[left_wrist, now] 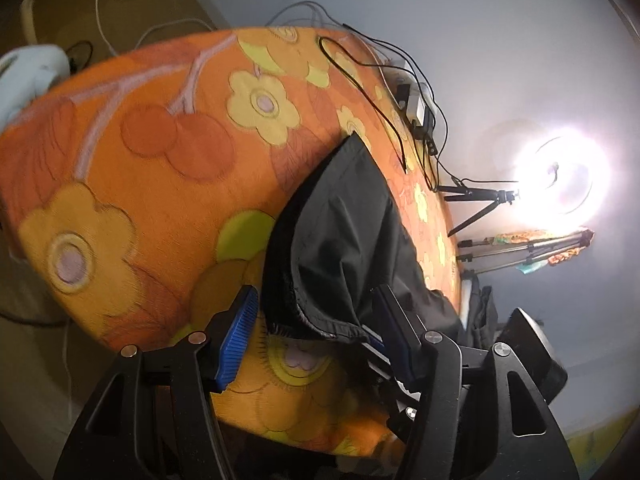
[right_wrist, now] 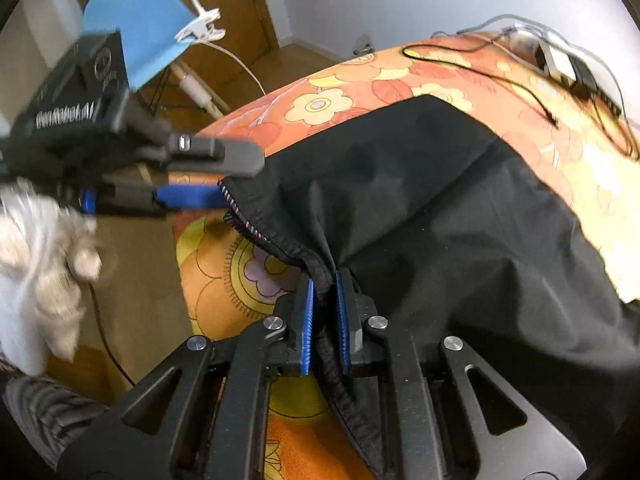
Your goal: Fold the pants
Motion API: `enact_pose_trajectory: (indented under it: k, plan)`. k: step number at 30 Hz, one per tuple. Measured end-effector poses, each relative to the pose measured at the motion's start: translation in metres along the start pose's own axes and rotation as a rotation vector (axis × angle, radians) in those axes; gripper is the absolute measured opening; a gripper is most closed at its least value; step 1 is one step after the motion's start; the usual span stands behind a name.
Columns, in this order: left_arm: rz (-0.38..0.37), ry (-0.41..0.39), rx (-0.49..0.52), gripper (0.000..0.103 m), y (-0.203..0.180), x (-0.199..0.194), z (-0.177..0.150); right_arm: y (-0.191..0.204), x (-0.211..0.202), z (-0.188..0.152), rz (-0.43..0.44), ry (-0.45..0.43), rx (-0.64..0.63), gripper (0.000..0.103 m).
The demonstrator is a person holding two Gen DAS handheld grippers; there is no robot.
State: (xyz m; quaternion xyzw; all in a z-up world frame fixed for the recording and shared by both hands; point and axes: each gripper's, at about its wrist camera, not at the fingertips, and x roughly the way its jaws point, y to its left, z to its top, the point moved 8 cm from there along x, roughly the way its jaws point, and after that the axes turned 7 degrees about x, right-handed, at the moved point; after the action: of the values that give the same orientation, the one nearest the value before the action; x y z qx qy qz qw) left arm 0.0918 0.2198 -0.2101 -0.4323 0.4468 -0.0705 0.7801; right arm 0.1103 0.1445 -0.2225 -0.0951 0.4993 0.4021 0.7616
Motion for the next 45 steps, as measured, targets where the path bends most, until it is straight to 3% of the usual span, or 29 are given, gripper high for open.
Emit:
enact_pose_trajectory:
  k: [9, 11, 13, 15, 17, 19, 22, 25, 28, 30, 32, 38, 43, 45]
  plan:
    - [-0.027, -0.024, 0.009, 0.055, -0.013, 0.015, 0.001, -0.012, -0.001, 0.000, 0.101, -0.025, 0.135, 0.009]
    - [-0.009, -0.028, 0.026, 0.035, -0.012, 0.017, 0.001, -0.013, -0.002, -0.001, 0.117, -0.020, 0.152, 0.009]
    - [0.010, -0.030, 0.042, 0.022, -0.010, 0.019, 0.000, -0.017, -0.004, -0.002, 0.127, -0.010, 0.169, 0.010]
    - [0.008, -0.049, 0.059, 0.017, -0.011, 0.013, 0.001, -0.020, -0.010, -0.004, 0.136, 0.004, 0.179, 0.016]
    - [-0.004, -0.088, 0.074, 0.014, -0.013, 0.002, 0.007, -0.024, -0.024, -0.005, 0.142, 0.001, 0.183, 0.042]
    - [-0.017, -0.115, 0.076, 0.009, -0.014, -0.007, 0.011, -0.030, -0.044, 0.002, 0.147, -0.039, 0.191, 0.054]
    - [-0.039, -0.141, 0.070, 0.009, -0.014, -0.016, 0.014, -0.040, -0.065, 0.017, 0.138, -0.086, 0.201, 0.059]
    - [-0.014, -0.139, 0.092, 0.009, -0.014, -0.013, 0.012, -0.055, -0.075, 0.043, 0.086, -0.122, 0.207, 0.061]
    - [-0.014, -0.126, 0.091, 0.009, -0.014, -0.008, 0.010, -0.068, -0.060, 0.071, 0.013, -0.082, 0.146, 0.071]
    - [-0.005, -0.118, 0.100, 0.009, -0.013, -0.006, 0.009, -0.083, -0.044, 0.085, -0.064, -0.053, 0.113, 0.071]
    - [0.011, -0.109, 0.115, 0.009, -0.014, -0.002, 0.008, -0.095, -0.020, 0.096, -0.059, 0.009, 0.121, 0.071]
    - [0.053, -0.100, 0.167, 0.009, -0.020, 0.005, 0.009, -0.107, 0.031, 0.121, -0.080, 0.075, 0.066, 0.071]
    - [0.092, -0.076, 0.206, 0.017, -0.023, 0.017, 0.006, -0.103, 0.043, 0.124, -0.074, 0.092, 0.012, 0.074]
    - [0.112, -0.065, 0.221, 0.022, -0.023, 0.023, 0.005, -0.092, 0.041, 0.117, -0.085, 0.092, -0.056, 0.070]
